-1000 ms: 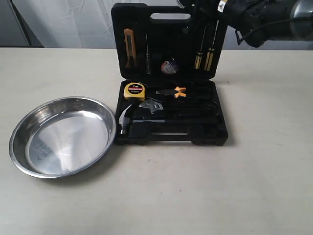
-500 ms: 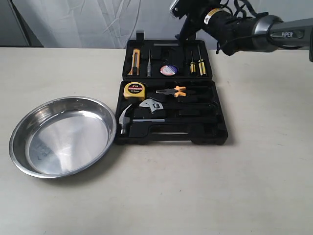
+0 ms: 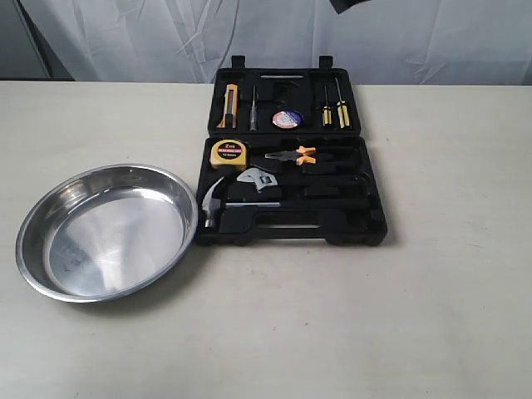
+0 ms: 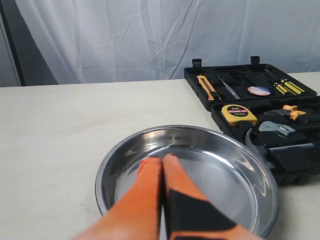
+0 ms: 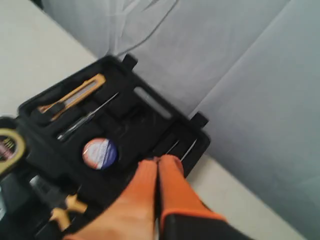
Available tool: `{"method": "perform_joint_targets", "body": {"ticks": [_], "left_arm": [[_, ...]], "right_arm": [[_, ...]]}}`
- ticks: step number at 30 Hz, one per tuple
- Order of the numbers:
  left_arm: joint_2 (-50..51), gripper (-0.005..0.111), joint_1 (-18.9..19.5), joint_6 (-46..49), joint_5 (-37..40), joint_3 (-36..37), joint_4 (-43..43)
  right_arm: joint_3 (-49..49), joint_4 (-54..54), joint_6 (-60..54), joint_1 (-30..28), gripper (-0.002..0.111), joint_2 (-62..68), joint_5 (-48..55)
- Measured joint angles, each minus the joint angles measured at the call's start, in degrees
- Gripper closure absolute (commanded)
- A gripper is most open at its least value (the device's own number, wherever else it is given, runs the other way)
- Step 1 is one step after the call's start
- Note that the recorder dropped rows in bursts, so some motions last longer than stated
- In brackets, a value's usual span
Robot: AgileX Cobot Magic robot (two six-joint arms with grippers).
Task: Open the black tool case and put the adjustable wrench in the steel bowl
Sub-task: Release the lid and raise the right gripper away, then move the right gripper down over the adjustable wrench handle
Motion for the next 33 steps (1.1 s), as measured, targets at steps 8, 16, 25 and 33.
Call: {"method": "perform_joint_targets", "body": {"ticks": [8, 16, 25, 33], "left_arm": [[0.0, 0.107, 0.0, 0.0, 0.0, 0.0, 0.0], [0.0, 0.107, 0.0, 0.0, 0.0, 0.0, 0.0], [0.0, 0.107, 0.0, 0.0, 0.0, 0.0, 0.0], [0.0, 0.107, 0.0, 0.0, 0.0, 0.0, 0.0]], "right_arm": [[13.5, 5.0, 5.1, -0.4, 0.109, -11.2, 6.2], [26.4, 10.7, 8.3, -0.4, 0.109, -20.2, 7.4], [30.3, 15.7, 6.2, -0.4, 0.109, -17.6, 13.4], [29.9, 31.4, -10.0, -0.4, 0.109, -9.3, 14.9]]}}
